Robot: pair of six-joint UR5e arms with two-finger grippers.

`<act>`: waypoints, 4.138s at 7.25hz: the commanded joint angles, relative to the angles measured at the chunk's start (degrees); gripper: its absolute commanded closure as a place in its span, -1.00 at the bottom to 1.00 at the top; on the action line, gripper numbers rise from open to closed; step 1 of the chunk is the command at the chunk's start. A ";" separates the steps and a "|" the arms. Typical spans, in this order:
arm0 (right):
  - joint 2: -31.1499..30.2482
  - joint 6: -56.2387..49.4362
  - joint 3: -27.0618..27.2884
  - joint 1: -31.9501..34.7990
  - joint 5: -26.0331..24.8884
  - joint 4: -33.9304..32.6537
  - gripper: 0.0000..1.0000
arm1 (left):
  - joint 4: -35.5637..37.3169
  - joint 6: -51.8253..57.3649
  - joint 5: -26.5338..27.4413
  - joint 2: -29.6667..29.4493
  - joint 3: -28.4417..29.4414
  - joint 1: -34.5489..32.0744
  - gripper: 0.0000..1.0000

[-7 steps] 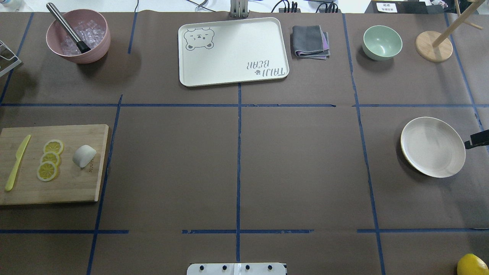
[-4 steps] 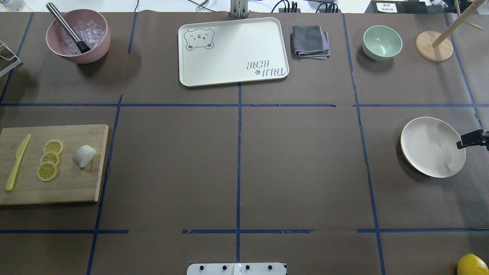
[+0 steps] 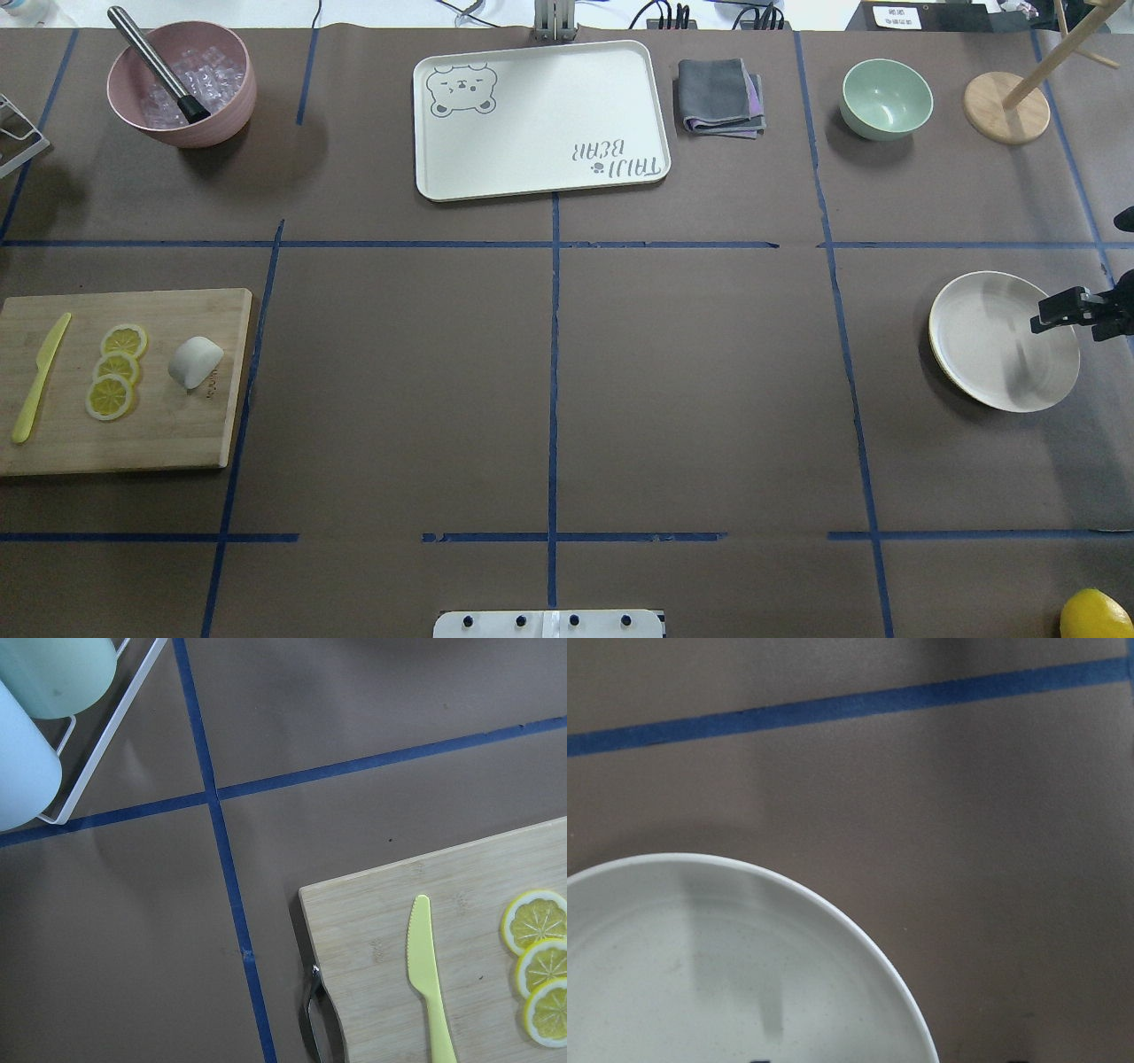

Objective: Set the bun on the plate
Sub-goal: 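Move the right gripper to the white plate's rim and grasp it, then slide the white plate with the right gripper toward the table center, then release the plate and withdraw the right gripper to the side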

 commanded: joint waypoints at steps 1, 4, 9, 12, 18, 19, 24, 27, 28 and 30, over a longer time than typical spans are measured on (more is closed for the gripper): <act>0.12 0.34 -0.44 -0.82 0.09 0.05 -0.56 | 0.00 -0.05 0.00 0.00 0.22 0.00 -1.00; 0.12 1.74 -0.27 -0.83 0.18 0.14 0.78 | 0.00 -0.14 0.00 -0.09 0.22 0.09 -1.00; 0.12 5.41 10.06 -0.56 7.19 0.23 1.00 | 0.00 -0.32 0.00 -0.44 0.14 0.00 -1.00; 14.40 32.06 14.66 -7.82 6.86 0.23 1.00 | 0.00 -0.23 -0.09 -0.44 -0.48 0.00 -1.00; 29.27 49.29 10.92 -30.32 -17.07 -0.91 1.00 | -2.72 -0.58 -0.17 0.08 -0.12 0.00 -1.00; 31.04 49.56 7.93 -32.10 -18.36 -1.00 1.00 | -2.73 -0.58 -0.18 0.17 -0.04 0.00 -1.00; 32.90 49.73 4.56 -34.84 -22.15 -1.09 -0.12 | -2.73 -0.67 -0.18 0.08 0.05 0.09 -1.00; 33.35 49.56 10.84 -32.05 -21.19 -7.12 -1.00 | -3.77 -6.44 -0.18 -0.35 -0.74 4.19 -1.00; 32.04 49.38 16.90 -28.11 -16.83 -13.33 -1.00 | -8.04 -12.30 -0.18 -0.27 -0.92 6.22 -1.00; 24.34 48.25 23.95 -17.23 -6.81 -16.73 -1.00 | -23.12 -32.11 -2.19 0.17 -0.83 13.22 -1.00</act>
